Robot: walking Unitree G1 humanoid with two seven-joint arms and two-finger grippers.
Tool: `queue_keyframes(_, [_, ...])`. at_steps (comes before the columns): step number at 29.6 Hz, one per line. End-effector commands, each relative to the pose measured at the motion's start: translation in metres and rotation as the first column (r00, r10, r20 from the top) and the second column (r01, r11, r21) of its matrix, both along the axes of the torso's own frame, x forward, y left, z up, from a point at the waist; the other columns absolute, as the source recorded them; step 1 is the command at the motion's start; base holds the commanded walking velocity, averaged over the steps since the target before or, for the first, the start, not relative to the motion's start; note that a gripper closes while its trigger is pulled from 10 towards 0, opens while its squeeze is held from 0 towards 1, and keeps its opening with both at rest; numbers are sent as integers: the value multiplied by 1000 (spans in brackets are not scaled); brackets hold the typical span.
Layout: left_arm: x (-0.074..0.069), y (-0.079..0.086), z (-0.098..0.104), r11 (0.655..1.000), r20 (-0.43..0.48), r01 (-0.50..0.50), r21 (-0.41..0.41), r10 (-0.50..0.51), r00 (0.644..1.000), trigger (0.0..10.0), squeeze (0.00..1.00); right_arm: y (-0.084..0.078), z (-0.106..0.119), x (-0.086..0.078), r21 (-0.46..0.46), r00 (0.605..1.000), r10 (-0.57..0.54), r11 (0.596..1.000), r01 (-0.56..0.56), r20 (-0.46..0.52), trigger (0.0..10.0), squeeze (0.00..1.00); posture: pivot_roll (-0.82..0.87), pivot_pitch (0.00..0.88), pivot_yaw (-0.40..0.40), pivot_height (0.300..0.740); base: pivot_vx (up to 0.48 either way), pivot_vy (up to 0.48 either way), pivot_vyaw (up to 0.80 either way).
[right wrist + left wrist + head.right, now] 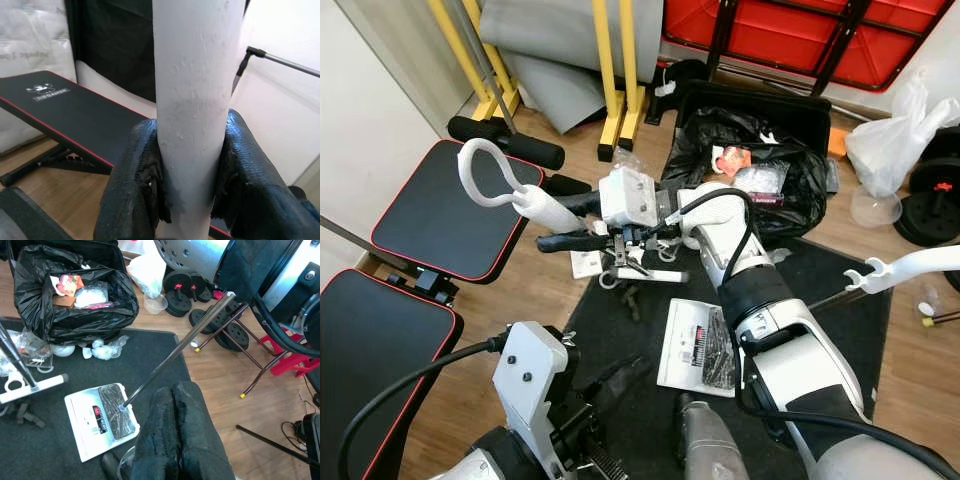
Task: Sweep floor
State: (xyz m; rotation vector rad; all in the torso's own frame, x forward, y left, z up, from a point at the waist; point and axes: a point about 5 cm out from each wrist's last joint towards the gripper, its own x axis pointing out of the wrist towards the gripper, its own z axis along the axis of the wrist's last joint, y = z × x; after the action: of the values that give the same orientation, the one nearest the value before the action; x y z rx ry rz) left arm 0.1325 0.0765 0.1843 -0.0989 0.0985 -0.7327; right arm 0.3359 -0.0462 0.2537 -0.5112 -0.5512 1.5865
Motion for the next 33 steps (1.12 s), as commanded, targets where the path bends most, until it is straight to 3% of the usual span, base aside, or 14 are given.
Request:
queue_keyframes(1, [-2, 0, -2, 1000, -28, -24, 1, 24, 999, 10000, 0, 0, 3, -5, -9, 999, 42, 999, -41, 27, 10000, 0, 51, 334, -84, 740, 0, 0, 0])
queue_keyframes(20, [1, -1, -3, 1000, -25, -23, 0, 23, 999, 10000, 0, -21, -5, -23, -173, 979, 189, 965, -199, -71, 10000, 0, 43, 309, -85, 740, 0, 0, 0])
queue_keyframes(33, [2, -2, -3, 1000, -25, -25, -6, 24, 999, 10000, 0, -30, 3, -30, -197, 965, 226, 948, -249, -130, 10000, 0, 39, 308, -89, 740, 0, 0, 0])
